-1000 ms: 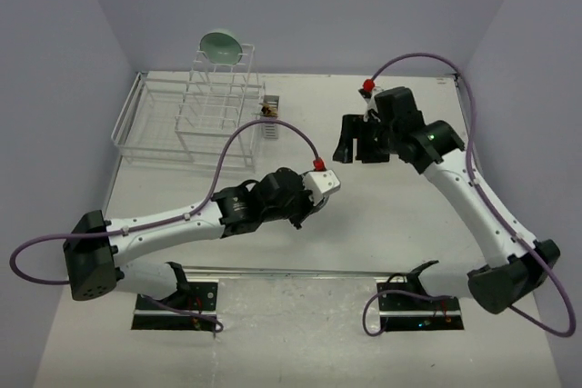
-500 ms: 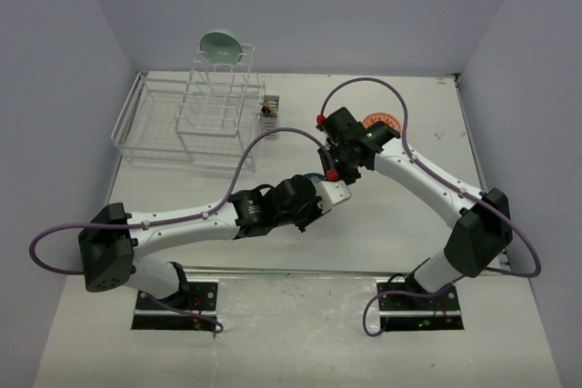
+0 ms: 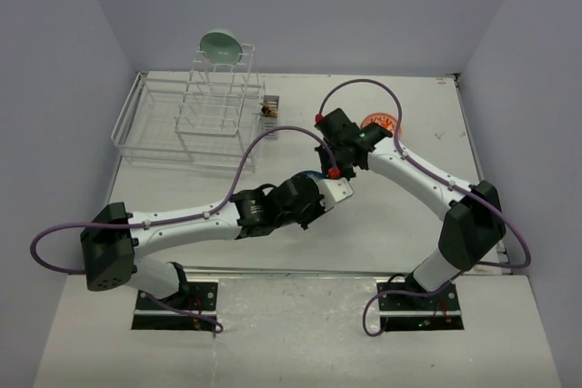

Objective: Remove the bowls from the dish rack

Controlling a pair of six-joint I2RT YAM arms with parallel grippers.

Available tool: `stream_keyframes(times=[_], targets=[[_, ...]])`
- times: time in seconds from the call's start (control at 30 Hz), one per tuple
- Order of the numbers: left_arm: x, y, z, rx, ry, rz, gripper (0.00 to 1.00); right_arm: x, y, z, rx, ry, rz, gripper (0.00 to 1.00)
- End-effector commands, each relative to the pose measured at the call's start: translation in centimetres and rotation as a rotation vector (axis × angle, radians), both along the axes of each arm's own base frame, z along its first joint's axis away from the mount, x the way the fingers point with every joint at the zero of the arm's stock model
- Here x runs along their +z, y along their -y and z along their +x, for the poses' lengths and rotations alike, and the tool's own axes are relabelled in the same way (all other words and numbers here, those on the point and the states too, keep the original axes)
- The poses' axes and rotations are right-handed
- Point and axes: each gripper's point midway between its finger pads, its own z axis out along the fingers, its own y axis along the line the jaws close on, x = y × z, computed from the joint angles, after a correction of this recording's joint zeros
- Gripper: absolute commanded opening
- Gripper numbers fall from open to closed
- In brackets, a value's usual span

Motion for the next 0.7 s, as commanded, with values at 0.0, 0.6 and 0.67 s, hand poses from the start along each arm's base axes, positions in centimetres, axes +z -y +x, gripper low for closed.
stream_keyframes(times=[0.0,0.6,0.67], targets=[[4.6,1.4,2.0,0.070,0.088,-0.115,0.01,0.9,-0.2,1.3,-0.041,0.057,0.037,0.00],[10.8,-10.6,0.6,0.544,-0.009,-0.429,1.00,7.2,17.4,15.4,-0.696,0.337,0.242,0.00],[10.5,-11.5,0.4,0.566,-0.013,-0.422,1.00,7.7,18.3,16.3,-0.709,0.345,0.254,0.00]])
